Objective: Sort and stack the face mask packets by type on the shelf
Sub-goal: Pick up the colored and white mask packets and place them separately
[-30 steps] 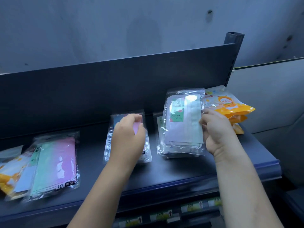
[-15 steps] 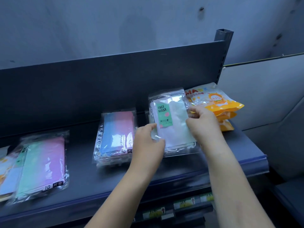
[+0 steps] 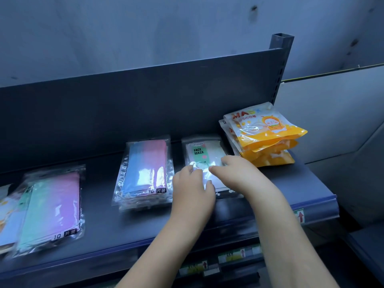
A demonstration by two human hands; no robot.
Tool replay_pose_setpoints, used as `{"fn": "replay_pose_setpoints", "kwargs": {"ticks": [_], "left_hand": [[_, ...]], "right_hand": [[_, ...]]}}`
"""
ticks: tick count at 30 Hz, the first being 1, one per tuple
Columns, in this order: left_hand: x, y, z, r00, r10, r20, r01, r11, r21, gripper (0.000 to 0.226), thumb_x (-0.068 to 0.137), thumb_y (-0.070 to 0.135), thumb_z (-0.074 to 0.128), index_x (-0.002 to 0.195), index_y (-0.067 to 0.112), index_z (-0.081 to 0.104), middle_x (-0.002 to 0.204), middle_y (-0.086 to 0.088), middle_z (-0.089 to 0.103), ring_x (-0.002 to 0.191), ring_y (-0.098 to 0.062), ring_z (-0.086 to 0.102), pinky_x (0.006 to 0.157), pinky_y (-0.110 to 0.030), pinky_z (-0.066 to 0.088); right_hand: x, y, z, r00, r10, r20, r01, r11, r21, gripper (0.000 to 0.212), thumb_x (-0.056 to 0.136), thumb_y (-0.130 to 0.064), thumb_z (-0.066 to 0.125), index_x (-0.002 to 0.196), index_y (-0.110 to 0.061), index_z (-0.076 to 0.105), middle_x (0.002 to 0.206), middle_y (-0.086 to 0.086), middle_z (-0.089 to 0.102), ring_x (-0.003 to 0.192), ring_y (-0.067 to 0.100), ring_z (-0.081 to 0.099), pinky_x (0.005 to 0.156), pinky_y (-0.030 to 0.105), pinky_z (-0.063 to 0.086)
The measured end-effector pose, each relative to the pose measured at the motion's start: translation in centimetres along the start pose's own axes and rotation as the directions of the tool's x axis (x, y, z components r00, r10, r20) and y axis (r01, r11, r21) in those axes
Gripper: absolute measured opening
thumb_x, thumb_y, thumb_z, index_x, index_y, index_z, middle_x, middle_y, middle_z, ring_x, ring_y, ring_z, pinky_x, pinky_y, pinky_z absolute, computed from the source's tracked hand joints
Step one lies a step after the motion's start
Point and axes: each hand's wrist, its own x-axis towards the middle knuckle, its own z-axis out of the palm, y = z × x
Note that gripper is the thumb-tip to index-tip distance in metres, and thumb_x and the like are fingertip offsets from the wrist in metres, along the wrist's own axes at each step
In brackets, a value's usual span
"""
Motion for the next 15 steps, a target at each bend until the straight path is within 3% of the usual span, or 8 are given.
{"fn": "replay_pose_setpoints", "kwargs": {"ticks": [1, 3, 6, 8, 12, 13, 15], "left_hand": [[0.0, 0.1, 0.2, 1.0, 0.014, 0.01, -0.014, 0.999, 0.034, 0.019, 0.093, 0.024, 0.057, 0.097, 0.006, 0.063, 0.121, -0.016, 0.059, 0.118, -0.038, 0.047, 0.101, -0.044, 0.04], [0.0, 0.4, 0.4, 0.998, 0.035, 0.047, -0.04, 0.992, 0.122, 0.024, 0.097, 0.032, 0.055, 0.103, 0.009, 0.061, 0.124, -0.014, 0.057, 0.121, -0.037, 0.043, 0.108, -0.045, 0.036], [0.2, 0.7, 0.5, 0.992, 0.014, 0.123, -0.044, 0.968, 0.247, 0.054, 0.102, 0.042, 0.048, 0.143, 0.006, 0.051, 0.156, -0.014, 0.043, 0.149, -0.039, 0.024, 0.126, -0.043, 0.017], [0.4, 0.6, 0.5, 0.99, 0.03, 0.137, -0.069, 0.954, 0.291, 0.066, 0.103, 0.044, 0.043, 0.154, 0.004, 0.04, 0.163, -0.015, 0.036, 0.156, -0.037, 0.014, 0.129, -0.042, 0.01], [0.7, 0.2, 0.1, 0.989, 0.111, 0.098, -0.138, 0.926, 0.35, 0.066, 0.094, 0.045, 0.036, 0.141, 0.003, 0.053, 0.146, -0.015, 0.053, 0.15, -0.039, 0.029, 0.127, -0.044, 0.018], [0.7, 0.2, -0.1, 0.988, 0.124, 0.089, -0.148, 0.916, 0.374, 0.061, 0.094, 0.044, 0.035, 0.136, 0.005, 0.055, 0.141, -0.013, 0.056, 0.145, -0.038, 0.034, 0.124, -0.046, 0.024], [0.6, 0.2, -0.8, 0.988, 0.138, 0.072, -0.156, 0.9, 0.406, 0.064, 0.091, 0.046, 0.021, 0.134, 0.01, 0.054, 0.141, -0.009, 0.055, 0.142, -0.036, 0.038, 0.118, -0.049, 0.03]], "right_hand": [[0.2, 0.1, 0.2, 1.0, 0.013, 0.001, -0.013, 1.0, 0.007, 0.034, 0.098, -0.043, 0.054, 0.073, -0.027, 0.037, 0.084, -0.005, 0.04, 0.068, 0.013, 0.043, 0.055, 0.031, 0.031], [0.5, 0.2, 0.2, 1.0, -0.007, -0.019, 0.007, 1.0, 0.005, 0.042, 0.098, -0.046, 0.053, 0.071, -0.029, 0.027, 0.087, -0.006, 0.035, 0.071, 0.014, 0.04, 0.055, 0.03, 0.028], [0.6, 0.2, 0.4, 0.998, -0.048, -0.035, 0.047, 0.999, -0.027, 0.031, 0.1, -0.047, 0.051, 0.087, -0.021, 0.039, 0.108, 0.002, 0.043, 0.09, 0.019, 0.044, 0.059, 0.03, 0.031], [0.7, 0.5, 0.6, 0.997, -0.073, -0.036, 0.071, 0.996, -0.058, 0.029, 0.1, -0.047, 0.05, 0.099, -0.019, 0.042, 0.127, 0.008, 0.051, 0.099, 0.02, 0.046, 0.067, 0.033, 0.035], [0.0, 0.5, 0.4, 0.993, -0.111, -0.03, 0.107, 0.988, -0.108, 0.039, 0.1, -0.047, 0.05, 0.12, -0.014, 0.058, 0.145, 0.006, 0.05, 0.119, 0.022, 0.052, 0.087, 0.038, 0.045], [-0.4, 0.3, 0.2, 0.994, -0.109, -0.021, 0.105, 0.987, -0.124, 0.044, 0.101, -0.046, 0.05, 0.128, -0.014, 0.059, 0.146, 0.006, 0.051, 0.125, 0.024, 0.053, 0.093, 0.038, 0.045], [-1.1, -0.2, -0.1, 0.994, -0.112, 0.0, 0.111, 0.98, -0.164, 0.041, 0.102, -0.047, 0.049, 0.126, -0.016, 0.061, 0.14, 0.006, 0.057, 0.121, 0.025, 0.056, 0.097, 0.039, 0.048]]}}
